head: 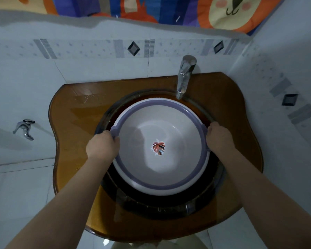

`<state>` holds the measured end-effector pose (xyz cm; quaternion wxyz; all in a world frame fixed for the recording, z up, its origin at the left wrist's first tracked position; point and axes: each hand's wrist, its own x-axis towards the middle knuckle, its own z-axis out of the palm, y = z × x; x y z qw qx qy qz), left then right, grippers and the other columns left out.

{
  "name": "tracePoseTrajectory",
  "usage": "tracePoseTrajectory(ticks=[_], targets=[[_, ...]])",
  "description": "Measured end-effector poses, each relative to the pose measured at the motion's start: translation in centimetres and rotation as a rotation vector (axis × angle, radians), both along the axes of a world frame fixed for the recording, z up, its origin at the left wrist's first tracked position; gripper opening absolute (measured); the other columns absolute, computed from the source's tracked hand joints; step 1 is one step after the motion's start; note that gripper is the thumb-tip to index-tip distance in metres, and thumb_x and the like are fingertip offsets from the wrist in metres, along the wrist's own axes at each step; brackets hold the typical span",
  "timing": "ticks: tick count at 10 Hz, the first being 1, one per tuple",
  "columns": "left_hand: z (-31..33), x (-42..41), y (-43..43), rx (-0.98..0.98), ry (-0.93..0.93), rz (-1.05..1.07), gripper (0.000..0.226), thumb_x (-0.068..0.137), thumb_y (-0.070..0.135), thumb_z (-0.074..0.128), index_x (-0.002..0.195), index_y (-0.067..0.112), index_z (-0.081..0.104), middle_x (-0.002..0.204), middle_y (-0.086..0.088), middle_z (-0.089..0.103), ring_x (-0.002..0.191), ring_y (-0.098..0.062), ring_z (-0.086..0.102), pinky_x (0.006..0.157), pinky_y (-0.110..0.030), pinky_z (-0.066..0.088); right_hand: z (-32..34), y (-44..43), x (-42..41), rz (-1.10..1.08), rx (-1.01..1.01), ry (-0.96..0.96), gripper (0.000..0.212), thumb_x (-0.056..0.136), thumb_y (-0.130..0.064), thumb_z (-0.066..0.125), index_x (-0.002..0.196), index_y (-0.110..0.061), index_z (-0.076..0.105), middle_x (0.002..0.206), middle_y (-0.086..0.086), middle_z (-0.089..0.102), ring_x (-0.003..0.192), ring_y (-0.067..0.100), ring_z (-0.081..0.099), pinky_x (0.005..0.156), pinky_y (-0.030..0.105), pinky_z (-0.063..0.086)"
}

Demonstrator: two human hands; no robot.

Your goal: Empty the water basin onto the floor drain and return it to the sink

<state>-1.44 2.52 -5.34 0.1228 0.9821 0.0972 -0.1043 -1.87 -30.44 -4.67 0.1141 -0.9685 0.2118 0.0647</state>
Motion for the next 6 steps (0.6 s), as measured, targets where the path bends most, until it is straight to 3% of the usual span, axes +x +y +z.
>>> tracePoseTrajectory(ticks=[1, 3, 5, 6], targets=[[-0.2, -0.5, 0.5, -0.060, -0.078, 0.060, 0.037, 0.092, 0.037, 0.041, 0.063, 0.014, 0.042, 0.053, -0.005, 0.048, 0.044, -0.021, 0.047, 0.038, -0.021, 0.026, 0.5, 0.2, -0.9, -0.029, 0.109, -0.132, 0.031, 0.096, -0.028, 0.035, 0.095, -0.002, 0.052, 0.080, 0.010, 0.052, 0.075, 0.023, 0.052, 0.068, 0.032, 0.039], [-0.1, -0.9, 0.6, -0.120, -0.186, 0.077, 0.046, 0.093, 0.044, 0.036, 0.065, 0.009, 0.049, 0.056, -0.010, 0.053, 0.044, -0.024, 0.048, 0.038, -0.023, 0.030, 0.6, 1.1, -1.6, -0.072, 0.115, -0.215, 0.029, 0.096, -0.025, 0.036, 0.092, -0.003, 0.054, 0.082, 0.012, 0.054, 0.075, 0.021, 0.051, 0.067, 0.029, 0.038], [1.6, -0.7, 0.0, -0.240, -0.309, 0.050, 0.030, 0.092, 0.031, 0.043, 0.075, 0.009, 0.056, 0.060, -0.007, 0.056, 0.048, -0.021, 0.050, 0.041, -0.022, 0.028, 1.5, 1.7, -1.5, -0.094, 0.187, -0.280, 0.024, 0.096, -0.021, 0.038, 0.092, -0.006, 0.055, 0.083, 0.011, 0.054, 0.075, 0.019, 0.051, 0.067, 0.028, 0.036], [2.4, -0.8, -0.5, -0.320, -0.294, 0.088, 0.023, 0.091, 0.030, 0.045, 0.083, 0.012, 0.058, 0.054, -0.002, 0.054, 0.045, -0.018, 0.050, 0.040, -0.020, 0.028, 2.4, 2.6, -1.1, -0.167, 0.363, -0.275, 0.020, 0.095, -0.019, 0.039, 0.090, -0.008, 0.055, 0.084, 0.009, 0.054, 0.079, 0.021, 0.051, 0.069, 0.028, 0.037]])
